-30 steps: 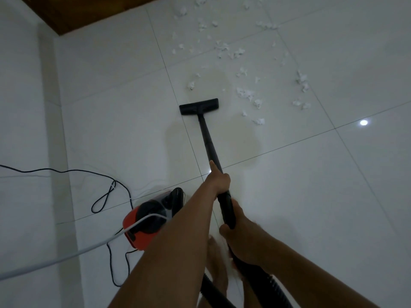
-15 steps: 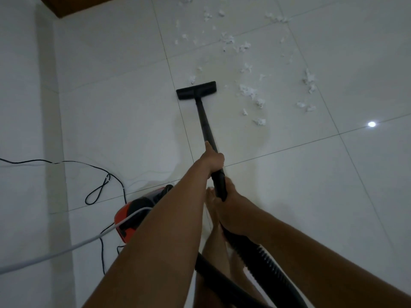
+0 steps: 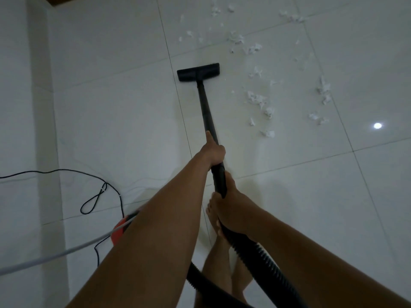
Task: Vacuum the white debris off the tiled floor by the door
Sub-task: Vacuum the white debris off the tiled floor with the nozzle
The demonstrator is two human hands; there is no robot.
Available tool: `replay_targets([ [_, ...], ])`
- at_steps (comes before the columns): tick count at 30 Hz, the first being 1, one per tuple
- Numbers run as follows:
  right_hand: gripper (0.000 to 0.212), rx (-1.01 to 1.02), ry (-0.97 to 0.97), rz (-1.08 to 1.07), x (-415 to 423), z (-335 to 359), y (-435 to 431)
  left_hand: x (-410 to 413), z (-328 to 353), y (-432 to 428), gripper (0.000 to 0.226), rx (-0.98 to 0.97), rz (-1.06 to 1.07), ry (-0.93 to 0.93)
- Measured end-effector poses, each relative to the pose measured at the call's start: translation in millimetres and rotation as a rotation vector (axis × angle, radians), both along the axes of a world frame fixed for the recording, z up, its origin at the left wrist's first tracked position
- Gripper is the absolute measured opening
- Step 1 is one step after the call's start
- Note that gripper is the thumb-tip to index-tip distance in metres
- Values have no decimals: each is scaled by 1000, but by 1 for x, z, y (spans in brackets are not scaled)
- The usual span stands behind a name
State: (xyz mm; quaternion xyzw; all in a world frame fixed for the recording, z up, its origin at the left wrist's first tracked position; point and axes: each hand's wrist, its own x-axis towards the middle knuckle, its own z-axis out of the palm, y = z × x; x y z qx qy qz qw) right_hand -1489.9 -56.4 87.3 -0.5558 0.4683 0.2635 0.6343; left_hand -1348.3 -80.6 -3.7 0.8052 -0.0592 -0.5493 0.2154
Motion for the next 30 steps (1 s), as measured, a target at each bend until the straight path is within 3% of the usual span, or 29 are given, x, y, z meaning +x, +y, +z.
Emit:
replay_targets([
  [11, 70, -78, -21, 100, 4, 4, -19, 6, -1, -16, 82, -2, -5, 11],
  [23, 70, -135, -22, 196, -54, 23, 15, -56, 31, 21, 82, 1, 39, 53],
  [30, 68, -127, -40, 204, -19, 31, -2, -20, 31, 9, 81, -34, 68, 46],
])
